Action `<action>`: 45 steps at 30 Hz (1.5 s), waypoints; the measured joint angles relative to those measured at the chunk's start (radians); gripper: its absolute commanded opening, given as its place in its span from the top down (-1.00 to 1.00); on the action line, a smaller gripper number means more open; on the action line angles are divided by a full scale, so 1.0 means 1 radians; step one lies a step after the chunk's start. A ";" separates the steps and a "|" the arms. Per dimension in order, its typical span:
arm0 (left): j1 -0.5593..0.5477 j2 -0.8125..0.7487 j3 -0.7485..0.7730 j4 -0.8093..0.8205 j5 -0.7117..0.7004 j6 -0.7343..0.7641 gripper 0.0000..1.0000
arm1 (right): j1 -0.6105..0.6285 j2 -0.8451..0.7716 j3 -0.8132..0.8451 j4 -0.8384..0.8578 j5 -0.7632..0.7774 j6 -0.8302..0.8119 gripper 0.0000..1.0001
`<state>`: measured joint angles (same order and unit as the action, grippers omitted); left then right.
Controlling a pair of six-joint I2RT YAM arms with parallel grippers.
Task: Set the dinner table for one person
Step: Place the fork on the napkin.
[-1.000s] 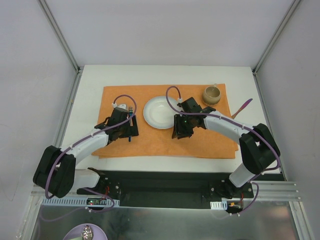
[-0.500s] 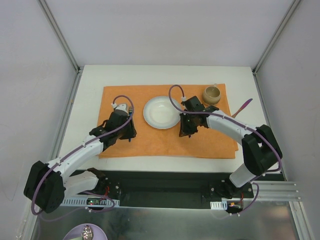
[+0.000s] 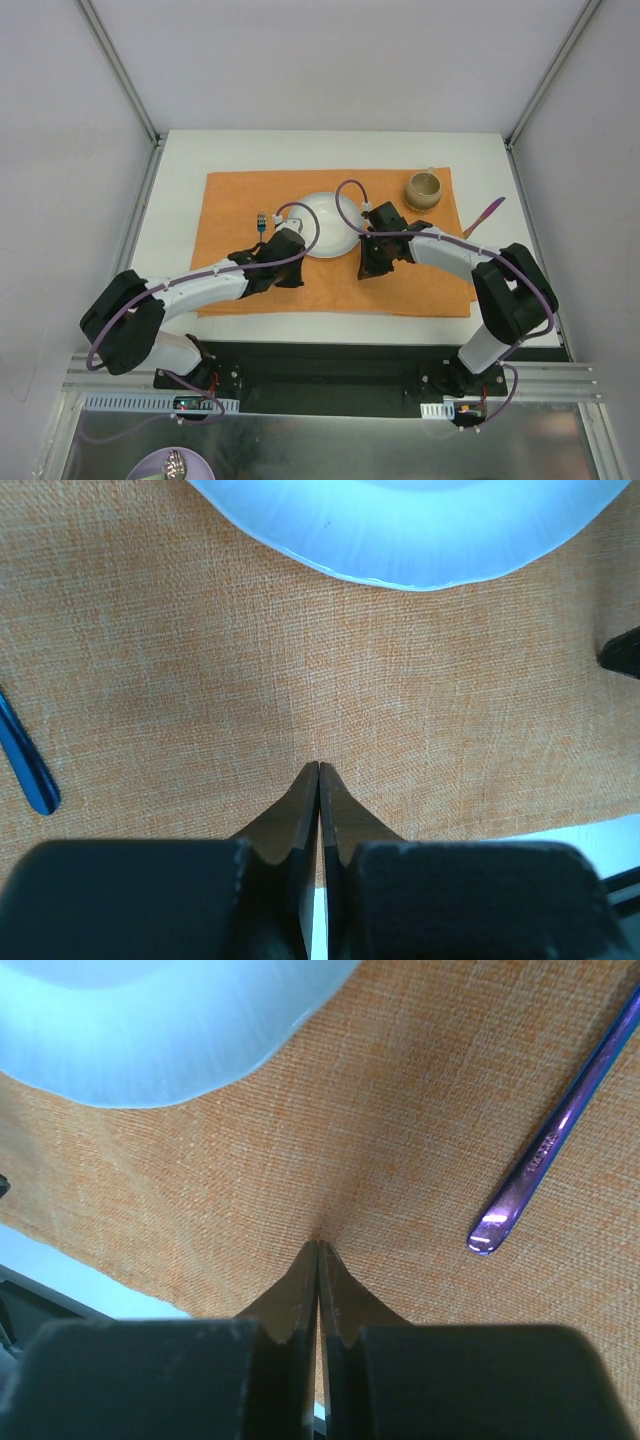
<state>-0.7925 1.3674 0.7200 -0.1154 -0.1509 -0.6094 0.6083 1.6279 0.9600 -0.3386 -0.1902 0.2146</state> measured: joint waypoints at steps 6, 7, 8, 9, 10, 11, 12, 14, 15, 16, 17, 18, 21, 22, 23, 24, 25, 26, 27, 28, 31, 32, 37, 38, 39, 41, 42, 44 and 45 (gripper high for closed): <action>0.000 0.064 -0.001 0.027 -0.004 -0.023 1.00 | 0.014 0.030 -0.025 0.029 0.003 0.001 0.98; 0.000 0.070 -0.005 0.033 -0.003 -0.029 1.00 | 0.016 0.031 -0.026 0.032 0.004 0.001 0.98; 0.000 0.073 -0.013 0.039 -0.002 -0.034 1.00 | 0.018 0.031 -0.028 0.036 0.005 0.001 0.98; -0.001 0.074 -0.023 0.041 0.002 -0.039 1.00 | 0.020 0.031 -0.030 0.040 0.008 0.001 0.98; -0.001 0.074 -0.037 0.043 0.006 -0.043 1.00 | 0.022 0.031 -0.032 0.042 0.008 0.001 0.98; -0.002 0.074 -0.051 0.045 0.011 -0.050 1.00 | 0.023 0.031 -0.035 0.044 0.011 0.001 0.98; -0.005 0.072 -0.066 0.048 0.012 -0.059 1.00 | 0.025 0.031 -0.037 0.045 0.014 0.001 0.98; -0.007 0.050 -0.089 0.068 0.014 -0.072 1.00 | 0.028 0.031 -0.042 0.047 0.019 0.002 0.98; -0.009 0.040 -0.104 0.076 0.016 -0.083 1.00 | 0.029 0.031 -0.042 0.048 0.021 0.002 0.98; -0.013 0.031 -0.115 0.084 0.014 -0.089 1.00 | 0.029 0.031 -0.043 0.048 0.022 0.002 0.98; -0.016 0.019 -0.129 0.094 0.015 -0.095 1.00 | 0.030 0.031 -0.044 0.050 0.023 0.002 0.98; -0.019 0.009 -0.141 0.100 0.015 -0.102 1.00 | 0.030 0.030 -0.046 0.052 0.023 0.002 0.98; -0.027 -0.020 -0.172 0.117 0.014 -0.119 1.00 | 0.031 0.026 -0.052 0.057 0.026 0.002 0.97; -0.029 -0.027 -0.180 0.120 0.014 -0.126 1.00 | 0.031 0.023 -0.055 0.058 0.027 0.002 0.98; -0.031 -0.034 -0.187 0.123 0.013 -0.132 1.00 | 0.031 0.020 -0.058 0.059 0.029 0.002 0.98; -0.033 -0.040 -0.194 0.126 0.013 -0.136 1.00 | 0.031 0.017 -0.061 0.059 0.030 0.002 0.98; -0.033 -0.047 -0.200 0.128 0.013 -0.140 1.00 | 0.032 0.014 -0.064 0.059 0.032 0.002 0.98; -0.033 -0.052 -0.205 0.129 0.013 -0.143 1.00 | 0.032 0.011 -0.067 0.058 0.034 0.002 0.98; -0.033 -0.057 -0.209 0.129 0.013 -0.144 1.00 | 0.032 0.007 -0.071 0.057 0.037 0.002 0.98; -0.034 -0.061 -0.211 0.128 0.013 -0.146 0.96 | 0.032 0.003 -0.072 0.055 0.040 0.002 0.98; -0.045 -0.082 -0.212 0.105 0.011 -0.141 0.85 | 0.034 -0.026 -0.075 0.018 0.066 0.000 0.96; -0.049 -0.092 -0.212 0.090 0.011 -0.136 0.75 | 0.035 -0.042 -0.074 0.000 0.082 -0.003 0.93; -0.060 -0.169 -0.165 -0.015 0.000 -0.097 0.35 | 0.035 -0.157 0.007 -0.125 0.188 -0.034 0.47; -0.060 -0.186 -0.143 -0.033 -0.007 -0.087 0.22 | 0.031 -0.177 0.035 -0.142 0.206 -0.039 0.39; -0.060 -0.200 -0.125 -0.041 -0.012 -0.081 0.14 | 0.024 -0.203 0.069 -0.154 0.225 -0.047 0.26; -0.059 -0.238 -0.084 -0.059 -0.021 -0.064 -0.02 | -0.014 -0.255 0.134 -0.174 0.255 -0.060 0.21; -0.060 -0.256 -0.068 -0.060 -0.026 -0.055 -0.09 | -0.043 -0.277 0.160 -0.176 0.266 -0.066 0.19; -0.060 -0.290 -0.048 -0.061 -0.035 -0.044 -0.20 | -0.132 -0.311 0.194 -0.179 0.273 -0.071 0.19; -0.059 -0.304 -0.047 -0.061 -0.037 -0.039 -0.26 | -0.184 -0.319 0.201 -0.180 0.276 -0.071 0.18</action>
<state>-0.8516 1.0634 0.6731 -0.1764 -0.1879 -0.6479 0.4240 1.3090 1.1606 -0.5190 0.0860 0.1436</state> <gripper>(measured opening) 0.559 0.402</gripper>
